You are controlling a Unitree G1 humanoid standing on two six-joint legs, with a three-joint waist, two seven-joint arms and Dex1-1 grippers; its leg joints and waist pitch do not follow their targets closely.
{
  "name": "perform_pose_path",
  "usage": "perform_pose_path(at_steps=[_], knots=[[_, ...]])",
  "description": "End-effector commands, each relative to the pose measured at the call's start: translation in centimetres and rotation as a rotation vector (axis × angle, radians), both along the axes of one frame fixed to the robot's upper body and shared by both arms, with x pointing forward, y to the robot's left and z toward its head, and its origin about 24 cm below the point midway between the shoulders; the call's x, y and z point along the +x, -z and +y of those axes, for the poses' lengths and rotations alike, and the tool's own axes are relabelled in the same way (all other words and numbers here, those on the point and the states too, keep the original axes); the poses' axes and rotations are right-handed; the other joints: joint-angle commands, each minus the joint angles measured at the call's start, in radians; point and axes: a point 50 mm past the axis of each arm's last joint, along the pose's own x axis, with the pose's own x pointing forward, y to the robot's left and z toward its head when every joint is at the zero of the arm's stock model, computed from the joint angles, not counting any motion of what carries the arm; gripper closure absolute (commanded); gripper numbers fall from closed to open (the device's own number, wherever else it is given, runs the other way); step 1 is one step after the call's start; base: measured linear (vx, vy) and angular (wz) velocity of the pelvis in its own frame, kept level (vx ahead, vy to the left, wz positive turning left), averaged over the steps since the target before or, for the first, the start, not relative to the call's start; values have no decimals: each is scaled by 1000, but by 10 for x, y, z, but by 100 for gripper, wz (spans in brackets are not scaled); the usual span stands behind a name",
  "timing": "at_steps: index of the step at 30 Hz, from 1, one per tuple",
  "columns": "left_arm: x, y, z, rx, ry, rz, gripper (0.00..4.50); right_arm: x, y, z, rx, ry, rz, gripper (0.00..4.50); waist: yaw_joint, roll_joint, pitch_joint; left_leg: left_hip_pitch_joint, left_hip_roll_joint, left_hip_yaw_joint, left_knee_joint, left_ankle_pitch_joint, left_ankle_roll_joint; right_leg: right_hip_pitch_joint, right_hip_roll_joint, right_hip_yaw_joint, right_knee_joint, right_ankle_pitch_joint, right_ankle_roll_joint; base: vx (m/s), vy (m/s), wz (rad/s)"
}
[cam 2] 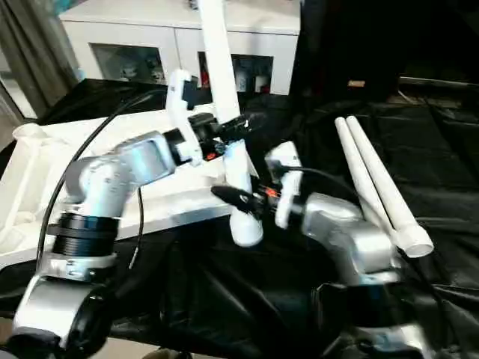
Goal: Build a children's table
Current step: Rotate table base
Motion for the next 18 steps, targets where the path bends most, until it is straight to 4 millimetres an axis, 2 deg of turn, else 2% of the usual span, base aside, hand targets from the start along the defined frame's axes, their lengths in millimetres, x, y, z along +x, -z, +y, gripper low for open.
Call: perform_pose_path(at_steps=[1, 4, 8, 9, 11, 16, 17, 18], knots=[[-4, -1, 9, -52, 67, -7, 100, -5, -10, -4, 43, -52, -37, 262, 4, -10, -72, 27, 46, -28, -67, -210, 37, 48, -55, 35, -76, -197, -225, 0, 0, 0], [-8, 0, 10, -70, 131, -30, 70, -8, -11, -5, 58, -83, -28, 262, 4, -4, -71, 32, 49, -29, -69, -228, 24, 45, -55, 36, -78, -217, -224, 0, 0, 0], [-8, 1, 11, -66, 155, -36, 70, -11, -12, -6, 69, -102, -23, 262, 5, -4, -72, 32, 51, -30, -71, -236, 15, 45, -55, 36, -77, -219, -217, 0, 0, 0], [-7, 0, 12, -74, 156, -32, 70, -11, -12, -6, 69, -107, -23, 262, 5, -1, -72, 33, 50, -30, -71, -236, 12, 44, -55, 36, -77, -220, -218, 0, 0, 0], [-7, 0, 12, -77, 156, -33, 99, -12, -12, -6, 70, -112, -23, 262, 5, -3, -72, 32, 49, -29, -71, -236, 8, 46, -56, 36, -76, -214, -221, 0, 0, 0], [-8, 2, 11, -64, 166, -36, 125, -13, -12, -6, 68, -121, -22, 262, 6, -5, -74, 30, 49, -29, -69, -216, 17, 48, -56, 36, -74, -192, -226, 0, 0, 0], [-8, 2, 12, -62, 163, -35, 147, -13, -12, -6, 66, -121, -24, 262, 6, -7, -74, 30, 49, -29, -69, -217, 17, 48, -56, 36, -74, -194, -227, 0, 0, 0], [-8, 3, 13, -61, 156, -35, 150, -12, -12, -5, 59, -118, -32, 262, 6, -6, -74, 30, 49, -29, -69, -216, 17, 47, -56, 36, -74, -195, -227, 0, 0, 0]])
